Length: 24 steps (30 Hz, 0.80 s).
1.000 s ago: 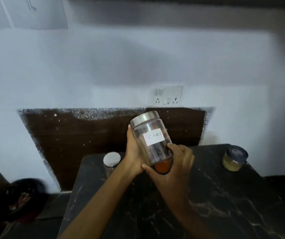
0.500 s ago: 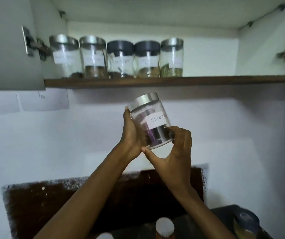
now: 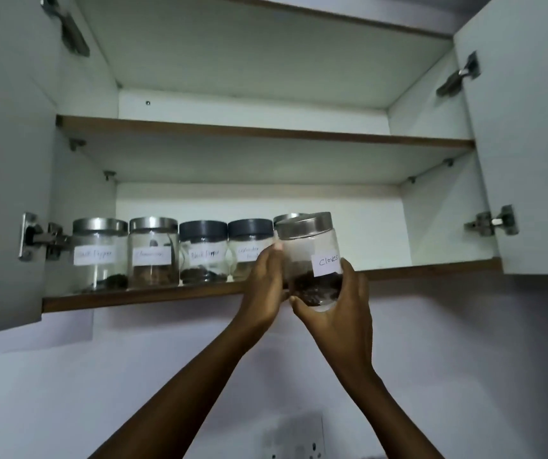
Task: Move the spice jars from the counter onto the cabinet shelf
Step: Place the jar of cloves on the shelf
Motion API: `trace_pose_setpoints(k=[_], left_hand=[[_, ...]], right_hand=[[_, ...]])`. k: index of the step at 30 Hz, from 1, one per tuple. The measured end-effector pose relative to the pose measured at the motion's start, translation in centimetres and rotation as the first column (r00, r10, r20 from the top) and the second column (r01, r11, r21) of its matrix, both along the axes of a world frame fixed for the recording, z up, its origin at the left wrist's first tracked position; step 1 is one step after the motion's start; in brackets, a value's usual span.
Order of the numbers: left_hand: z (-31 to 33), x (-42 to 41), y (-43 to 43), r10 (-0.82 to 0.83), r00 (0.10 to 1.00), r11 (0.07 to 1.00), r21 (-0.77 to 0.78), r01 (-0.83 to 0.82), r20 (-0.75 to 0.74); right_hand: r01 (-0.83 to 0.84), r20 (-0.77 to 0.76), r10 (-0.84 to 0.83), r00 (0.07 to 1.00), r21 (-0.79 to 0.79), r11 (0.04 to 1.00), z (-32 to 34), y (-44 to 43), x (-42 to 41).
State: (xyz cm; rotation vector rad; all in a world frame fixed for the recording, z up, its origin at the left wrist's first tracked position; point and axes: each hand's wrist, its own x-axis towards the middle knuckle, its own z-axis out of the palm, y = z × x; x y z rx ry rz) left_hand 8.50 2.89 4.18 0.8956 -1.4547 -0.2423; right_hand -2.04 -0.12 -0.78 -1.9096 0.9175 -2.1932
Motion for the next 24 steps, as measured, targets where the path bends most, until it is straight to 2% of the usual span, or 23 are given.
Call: trace_pose_setpoints(k=[1,2,3,4,5,6,8,11,19,24], left_hand=[[0.0,0.3,-0.4,0.178,0.976,0.978,-0.132,-0.161,0.127],[0.0,0.8,-0.7,0.411,0.876,0.898,-0.279,-0.341,0.251],[0.1,1.5,-1.0,0.631,0.695,0.763,-0.438,-0.476,0.344],[0.0,2.5,-1.6,0.781,0.485,0.622,-0.569,-0.538,0.394],[-0.2,3.4,-2.1,0.848,0.311,0.528,-0.636,-0.563,0.429],[-0.4,4.4,-2.6,0.865,0.189,0.480,-0.655,-0.583,0.465],[-1.0,6.6,-3.9,0.851,0.051,0.445,-0.665,-0.599,0.523],[-1.9,8.1,-5.0,0.852,-0.028,0.414,-0.703,-0.578,0.524],[-1.9,7.8,-5.0,0.870,-0.048,0.376,-0.723,-0.579,0.491],[-2.0,7.9,-5.1,0.859,-0.063,0.382,-0.719,-0.580,0.508]], right_hand=[[0.025,0.010,-0.026,1.000,0.014,1.000,0.6,-0.8,-0.5],[0.052,0.019,-0.053,0.998,0.030,0.998,1.3,-1.6,-1.0],[0.078,0.029,-0.079,0.996,0.049,0.996,1.9,-2.5,-1.5],[0.099,0.039,-0.102,0.994,0.075,0.992,2.5,-3.6,-1.9],[0.117,0.052,-0.123,0.991,0.105,0.988,3.1,-4.6,-2.4],[0.132,0.062,-0.141,0.988,0.137,0.982,3.6,-5.6,-2.8],[0.192,0.046,-0.205,0.978,0.204,0.960,4.5,-7.6,-3.4],[0.279,-0.020,-0.287,0.958,0.297,0.913,5.3,-9.9,-3.7],[0.352,-0.118,-0.333,0.936,0.378,0.856,6.0,-11.5,-2.3],[0.333,-0.237,-0.249,0.939,0.451,0.828,6.7,-11.4,-1.6]])
